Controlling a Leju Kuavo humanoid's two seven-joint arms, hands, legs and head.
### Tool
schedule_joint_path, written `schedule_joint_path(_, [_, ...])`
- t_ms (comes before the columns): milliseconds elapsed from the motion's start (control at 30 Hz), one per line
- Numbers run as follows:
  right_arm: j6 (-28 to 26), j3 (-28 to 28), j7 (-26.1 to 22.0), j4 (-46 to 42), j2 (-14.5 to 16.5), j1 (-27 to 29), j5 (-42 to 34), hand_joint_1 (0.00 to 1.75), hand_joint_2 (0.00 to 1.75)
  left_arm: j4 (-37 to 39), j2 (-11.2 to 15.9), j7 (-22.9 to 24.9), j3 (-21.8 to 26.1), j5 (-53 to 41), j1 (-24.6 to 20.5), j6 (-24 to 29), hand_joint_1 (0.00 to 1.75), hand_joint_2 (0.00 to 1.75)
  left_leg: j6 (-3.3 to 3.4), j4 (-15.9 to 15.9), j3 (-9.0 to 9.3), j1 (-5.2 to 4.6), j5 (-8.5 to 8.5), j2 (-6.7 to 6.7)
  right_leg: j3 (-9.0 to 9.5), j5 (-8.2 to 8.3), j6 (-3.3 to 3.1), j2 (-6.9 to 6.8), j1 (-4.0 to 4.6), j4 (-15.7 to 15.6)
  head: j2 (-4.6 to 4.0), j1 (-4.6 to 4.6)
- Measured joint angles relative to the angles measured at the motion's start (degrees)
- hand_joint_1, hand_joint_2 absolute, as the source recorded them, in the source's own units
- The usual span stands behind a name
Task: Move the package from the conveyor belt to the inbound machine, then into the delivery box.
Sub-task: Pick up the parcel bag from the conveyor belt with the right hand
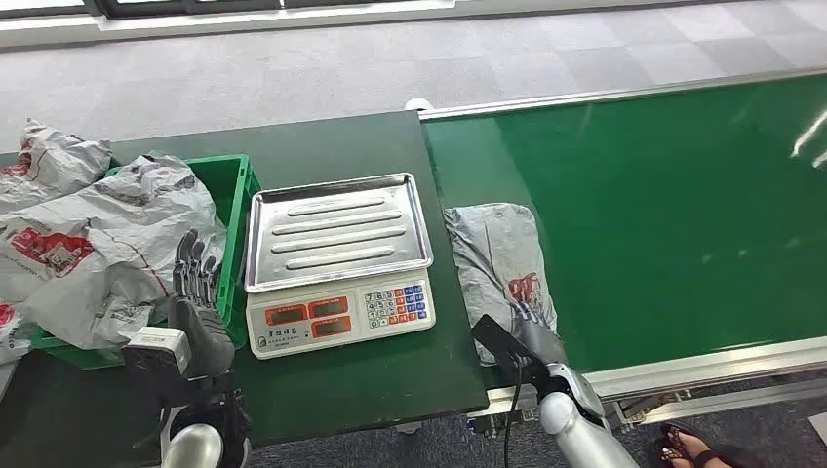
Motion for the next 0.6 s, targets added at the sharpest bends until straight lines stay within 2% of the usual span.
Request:
schedule_joint_path(200, [0.53,-1.13,1.66,0.01,0.84,0.64,0.53,0.01,1.75,0.65,-0.10,0.16,0.00,-0.01,-0.07,-0.22,0.00,0.00,0.01,0.00,0.09,0.00,-0.01,-0.01,0.11,-0.04,0.01,-0.01,0.00,-0.02,0.00,0.00])
schedule_joint_path(333, [1.08,-1.32,4.13,0.01,1.05,0.79,3.29,1.75,1.75,1.25,-0.17,0.19,-0.11,0.14,-0.07,-0.54,0.00,0.00,0.01,0.00,0.16,0.00,-0.01,-0.01,0.19,-0.05,0.01,-0.05,0.00,-0.02,0.00,-0.01])
schedule_joint_path(600, [-1.35,-0.92,6.16,-0.36,1.30,0.89,10.72,1.75,1.75,1.25,-0.60,0.88,-0.20,0.02,-0.05,-1.05,0.00,0.00,0.01,0.00,0.20,0.00,-0.02,-0.03,0.29,-0.05,0.01,-0.07,-0.02,-0.04,0.00,0.00])
